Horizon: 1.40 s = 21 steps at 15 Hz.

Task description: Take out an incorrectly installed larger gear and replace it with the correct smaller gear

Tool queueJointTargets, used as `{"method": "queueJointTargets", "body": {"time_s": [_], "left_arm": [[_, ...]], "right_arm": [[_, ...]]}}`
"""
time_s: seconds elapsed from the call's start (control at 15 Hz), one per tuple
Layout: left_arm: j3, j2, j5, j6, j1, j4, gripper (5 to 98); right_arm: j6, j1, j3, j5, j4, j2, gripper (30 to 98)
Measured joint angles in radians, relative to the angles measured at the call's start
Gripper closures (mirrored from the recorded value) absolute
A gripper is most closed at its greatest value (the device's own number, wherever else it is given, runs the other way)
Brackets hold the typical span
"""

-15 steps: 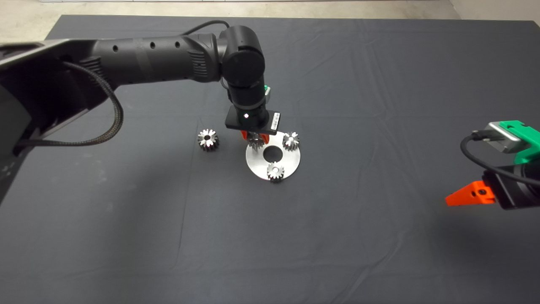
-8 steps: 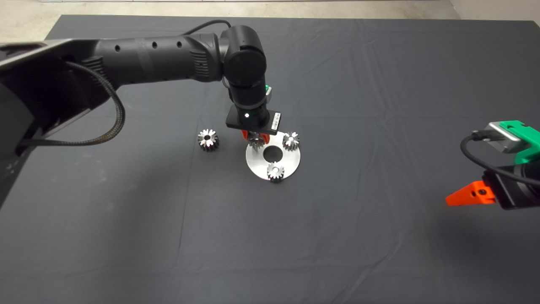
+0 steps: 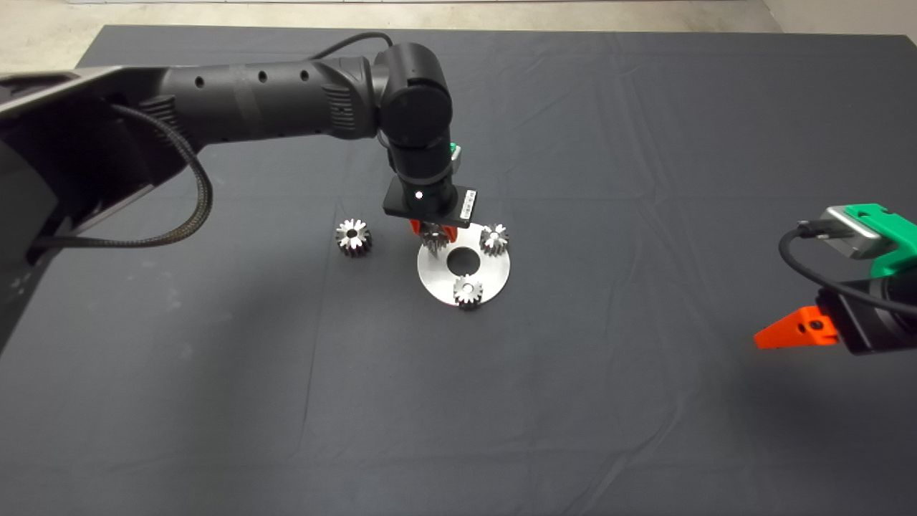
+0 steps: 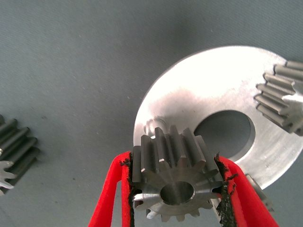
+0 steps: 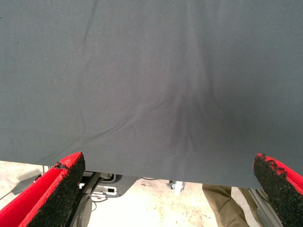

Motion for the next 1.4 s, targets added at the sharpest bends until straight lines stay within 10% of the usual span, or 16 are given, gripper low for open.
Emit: {"method": "queueJointTargets", "body": {"time_s": [1.4], "left_arm": [[-0.021,0.027,0.022,0.0,0.011,0.005,74.2]], "right_arm": [[0.0,0.0,-0.02,0.0,0.0,0.023,34.5]]}}
